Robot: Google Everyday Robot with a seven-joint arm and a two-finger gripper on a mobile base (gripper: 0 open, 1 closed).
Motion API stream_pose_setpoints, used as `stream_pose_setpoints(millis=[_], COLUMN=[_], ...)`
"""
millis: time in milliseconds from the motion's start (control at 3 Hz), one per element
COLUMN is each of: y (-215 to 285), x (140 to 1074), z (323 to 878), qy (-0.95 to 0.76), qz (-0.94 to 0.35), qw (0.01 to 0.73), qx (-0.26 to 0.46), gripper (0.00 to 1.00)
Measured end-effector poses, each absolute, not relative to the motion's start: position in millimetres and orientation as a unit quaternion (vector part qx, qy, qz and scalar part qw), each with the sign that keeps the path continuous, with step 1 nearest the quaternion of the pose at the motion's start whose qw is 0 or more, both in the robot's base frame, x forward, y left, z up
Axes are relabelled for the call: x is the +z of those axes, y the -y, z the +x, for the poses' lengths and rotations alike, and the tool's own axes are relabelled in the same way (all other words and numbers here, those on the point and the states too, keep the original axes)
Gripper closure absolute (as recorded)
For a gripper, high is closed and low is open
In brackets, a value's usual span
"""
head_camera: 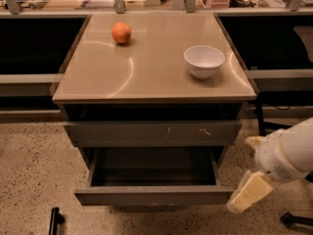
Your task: Close middle drawer
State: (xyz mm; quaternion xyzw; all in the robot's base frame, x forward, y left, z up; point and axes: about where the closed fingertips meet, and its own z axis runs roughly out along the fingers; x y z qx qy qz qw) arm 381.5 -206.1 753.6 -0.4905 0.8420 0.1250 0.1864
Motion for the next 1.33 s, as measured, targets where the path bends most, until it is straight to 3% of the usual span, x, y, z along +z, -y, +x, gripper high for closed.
stream_pose_setpoints(millis=[333, 667, 1333], y=[186.0, 184.1, 184.1], x=[666.1, 649.6, 649.6], z=[361.7, 359.1, 359.1], qy=[-0.854, -0.855, -0.855], qz=[-0.449, -0.443, -0.443], qw=[0.160, 0.151, 0.151], qx=[0.208, 0.223, 0.223], gripper=[0.00, 0.18, 0.64])
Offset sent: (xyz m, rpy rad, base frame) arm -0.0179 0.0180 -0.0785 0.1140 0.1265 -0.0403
